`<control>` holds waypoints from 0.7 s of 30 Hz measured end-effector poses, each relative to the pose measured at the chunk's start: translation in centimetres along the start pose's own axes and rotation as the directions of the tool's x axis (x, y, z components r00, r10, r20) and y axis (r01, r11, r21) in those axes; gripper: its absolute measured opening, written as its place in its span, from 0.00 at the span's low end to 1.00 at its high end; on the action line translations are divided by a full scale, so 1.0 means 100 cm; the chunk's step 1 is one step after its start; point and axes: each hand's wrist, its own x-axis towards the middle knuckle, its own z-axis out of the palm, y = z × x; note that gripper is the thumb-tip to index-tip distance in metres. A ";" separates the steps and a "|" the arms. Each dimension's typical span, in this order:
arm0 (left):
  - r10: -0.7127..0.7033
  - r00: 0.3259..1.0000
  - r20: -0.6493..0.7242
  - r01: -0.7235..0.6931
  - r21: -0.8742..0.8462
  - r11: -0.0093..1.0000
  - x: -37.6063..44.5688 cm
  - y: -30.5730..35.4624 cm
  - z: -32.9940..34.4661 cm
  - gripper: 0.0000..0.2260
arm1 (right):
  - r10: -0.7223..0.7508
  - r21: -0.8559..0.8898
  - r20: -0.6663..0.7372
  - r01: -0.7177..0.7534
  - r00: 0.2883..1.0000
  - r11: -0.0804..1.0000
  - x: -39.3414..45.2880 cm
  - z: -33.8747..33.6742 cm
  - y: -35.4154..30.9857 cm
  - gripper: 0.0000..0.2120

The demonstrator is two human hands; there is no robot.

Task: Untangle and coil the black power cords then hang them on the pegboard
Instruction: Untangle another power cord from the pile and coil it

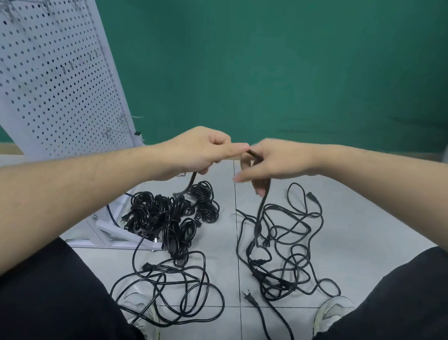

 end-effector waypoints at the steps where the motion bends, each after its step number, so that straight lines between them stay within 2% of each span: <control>1: 0.026 0.999 -0.026 -0.027 -0.045 0.999 0.000 0.001 -0.002 0.24 | 0.026 -0.031 0.056 -0.024 0.998 0.999 -0.001 0.002 0.006 0.18; 3: 0.069 0.996 -0.060 -0.079 -0.173 0.982 -0.001 0.001 -0.006 0.24 | 0.053 -0.052 0.108 -0.047 0.993 0.998 -0.002 0.002 0.018 0.20; 6: 0.079 0.994 -0.081 -0.103 -0.373 0.922 -0.005 0.002 -0.014 0.22 | 0.064 -0.016 0.098 -0.062 0.993 0.998 -0.003 -0.006 0.032 0.12; 7: 0.077 0.993 -0.089 -0.107 -0.415 0.903 -0.006 0.002 -0.018 0.21 | 0.076 0.010 0.097 -0.078 0.992 0.997 -0.004 -0.009 0.036 0.10; 10: 0.072 0.993 -0.098 -0.107 -0.428 0.897 -0.009 -0.004 -0.032 0.23 | 0.117 0.094 0.023 -0.118 0.993 0.988 -0.007 -0.017 0.050 0.13; 11: 0.060 0.995 -0.085 -0.088 -0.374 0.923 -0.009 -0.008 -0.036 0.22 | 0.118 0.133 -0.030 -0.113 0.993 0.985 -0.008 -0.018 0.054 0.13; 13: -0.008 0.999 -0.045 0.001 -0.159 0.987 -0.009 -0.021 -0.043 0.17 | 0.113 0.161 -0.168 -0.086 0.979 0.983 -0.010 -0.022 0.055 0.13; 15: -0.114 0.993 -0.024 0.115 0.049 0.992 -0.007 -0.040 -0.047 0.08 | 0.083 0.093 -0.284 -0.059 0.955 0.994 -0.011 -0.025 0.053 0.12; 18: -0.213 0.977 0.006 0.205 0.240 0.949 -0.005 -0.061 -0.045 0.16 | 0.031 -0.027 -0.337 -0.042 0.941 0.999 -0.011 -0.024 0.044 0.11; 21: -0.143 0.990 0.011 0.129 0.376 0.918 0.001 -0.058 -0.033 0.19 | -0.025 -0.096 -0.337 -0.008 0.941 0.995 -0.007 -0.019 0.036 0.09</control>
